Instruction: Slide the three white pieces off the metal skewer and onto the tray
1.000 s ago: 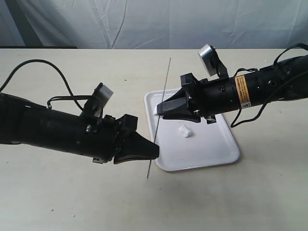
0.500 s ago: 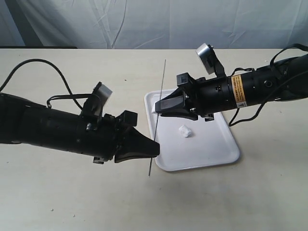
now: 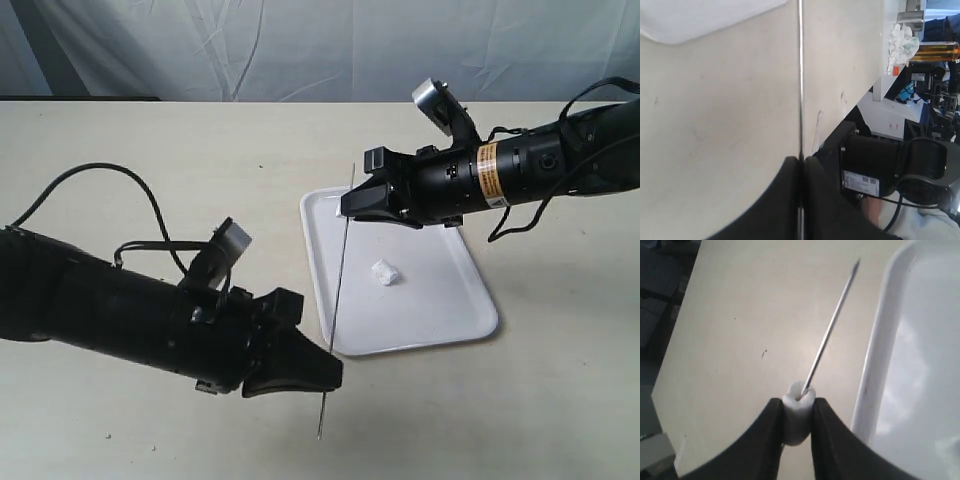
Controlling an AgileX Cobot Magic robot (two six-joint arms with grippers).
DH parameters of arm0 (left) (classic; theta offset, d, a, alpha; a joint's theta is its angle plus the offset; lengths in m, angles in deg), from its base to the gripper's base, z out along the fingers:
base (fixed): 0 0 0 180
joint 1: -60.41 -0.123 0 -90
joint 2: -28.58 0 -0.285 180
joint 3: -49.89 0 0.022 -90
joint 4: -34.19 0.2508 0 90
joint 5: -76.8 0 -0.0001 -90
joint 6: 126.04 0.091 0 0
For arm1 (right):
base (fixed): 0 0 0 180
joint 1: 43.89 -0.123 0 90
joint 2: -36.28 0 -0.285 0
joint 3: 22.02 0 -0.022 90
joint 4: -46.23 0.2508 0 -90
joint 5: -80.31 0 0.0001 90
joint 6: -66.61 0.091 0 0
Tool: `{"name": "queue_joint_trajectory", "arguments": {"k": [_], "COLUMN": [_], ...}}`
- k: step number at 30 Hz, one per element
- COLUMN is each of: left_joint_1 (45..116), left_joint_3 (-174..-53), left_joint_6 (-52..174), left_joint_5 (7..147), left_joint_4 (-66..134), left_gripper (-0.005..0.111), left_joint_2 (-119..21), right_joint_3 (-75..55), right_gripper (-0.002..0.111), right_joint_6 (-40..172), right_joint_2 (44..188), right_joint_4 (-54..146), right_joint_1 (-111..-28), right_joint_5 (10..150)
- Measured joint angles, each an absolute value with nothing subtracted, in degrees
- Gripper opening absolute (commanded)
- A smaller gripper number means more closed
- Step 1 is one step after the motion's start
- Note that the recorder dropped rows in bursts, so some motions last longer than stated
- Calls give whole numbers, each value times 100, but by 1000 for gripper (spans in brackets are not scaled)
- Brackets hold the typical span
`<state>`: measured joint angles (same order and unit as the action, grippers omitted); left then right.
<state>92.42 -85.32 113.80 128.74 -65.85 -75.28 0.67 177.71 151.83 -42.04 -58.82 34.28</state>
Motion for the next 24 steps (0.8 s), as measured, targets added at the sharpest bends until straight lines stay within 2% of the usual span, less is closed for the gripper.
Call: {"name": "queue_joint_trajectory", "arguments": {"k": [11,17,24], "left_joint_1": [9268,9268,9268], "left_joint_3": [-7660,-7064,-7271], "left_joint_6": [11532,11610,12117], "left_joint_5": [13528,13478,12767], "left_joint_4": [-6428,-6403,-6493], "left_gripper": [0,0,0], "left_joint_2": [-7166,-6796,-6688], "right_joint_3": [-290,-290,-290], "right_gripper": [19,19,19], "right_joint_6": [17886,18364,18552], "right_joint_2": [15183,15183,15183], "right_joint_4": [-4577,-5228,-5325], "right_joint_1": [-5882,-5882,-5882], "right_joint_5": [4656,4682,4267]}}
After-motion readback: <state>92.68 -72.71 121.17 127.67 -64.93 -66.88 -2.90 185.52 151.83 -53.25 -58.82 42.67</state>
